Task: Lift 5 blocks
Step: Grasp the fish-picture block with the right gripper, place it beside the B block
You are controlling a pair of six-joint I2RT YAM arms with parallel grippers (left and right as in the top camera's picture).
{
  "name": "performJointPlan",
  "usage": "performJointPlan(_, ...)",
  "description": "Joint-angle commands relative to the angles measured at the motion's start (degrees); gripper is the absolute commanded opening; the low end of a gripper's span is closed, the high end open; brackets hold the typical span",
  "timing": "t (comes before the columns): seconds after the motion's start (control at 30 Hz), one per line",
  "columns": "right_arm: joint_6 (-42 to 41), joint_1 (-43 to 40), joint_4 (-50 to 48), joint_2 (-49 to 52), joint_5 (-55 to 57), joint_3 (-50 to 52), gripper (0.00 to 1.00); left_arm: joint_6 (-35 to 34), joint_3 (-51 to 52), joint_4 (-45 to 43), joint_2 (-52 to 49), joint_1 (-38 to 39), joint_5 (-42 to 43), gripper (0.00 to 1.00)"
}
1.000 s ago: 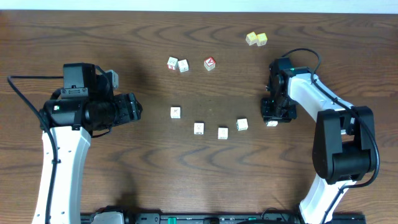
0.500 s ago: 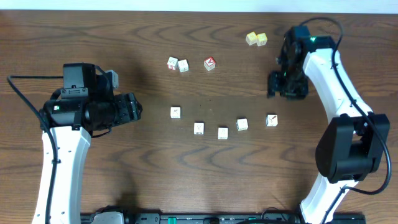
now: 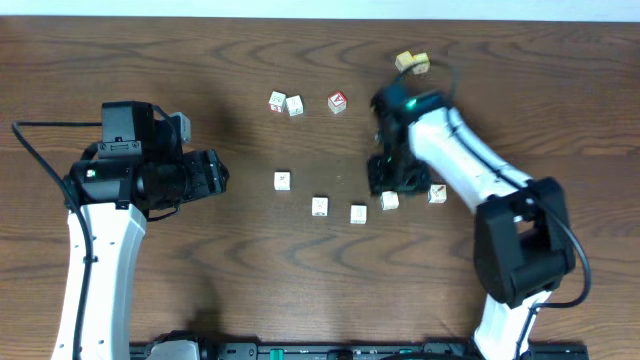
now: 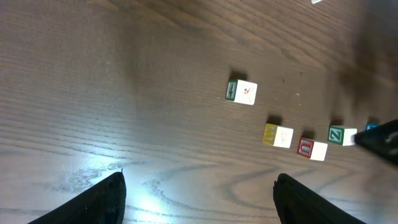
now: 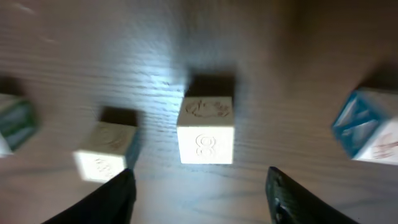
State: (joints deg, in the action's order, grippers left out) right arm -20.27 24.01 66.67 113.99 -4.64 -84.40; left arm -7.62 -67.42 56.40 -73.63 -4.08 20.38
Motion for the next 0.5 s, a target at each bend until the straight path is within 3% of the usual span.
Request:
performJointPlan(0.0,-7.41,1.53,-3.85,0.26,6.03,4.61,0.6,0.5,-1.18,0.11,-0.13,-0.26,-0.57,0.77)
performJointPlan(0.33,-1.92,2.21,-12.81,0.26,5.88,10.05,0.51,0.5,-1.18,0.11,-0.13,-0.26,-0.57,0.77)
performJointPlan(0.47,0.63,2.08,-14.1,0.26,5.88,10.05,0.39,0.5,-1.18,0.11,-0.13,-0.26,-0.57,0.77)
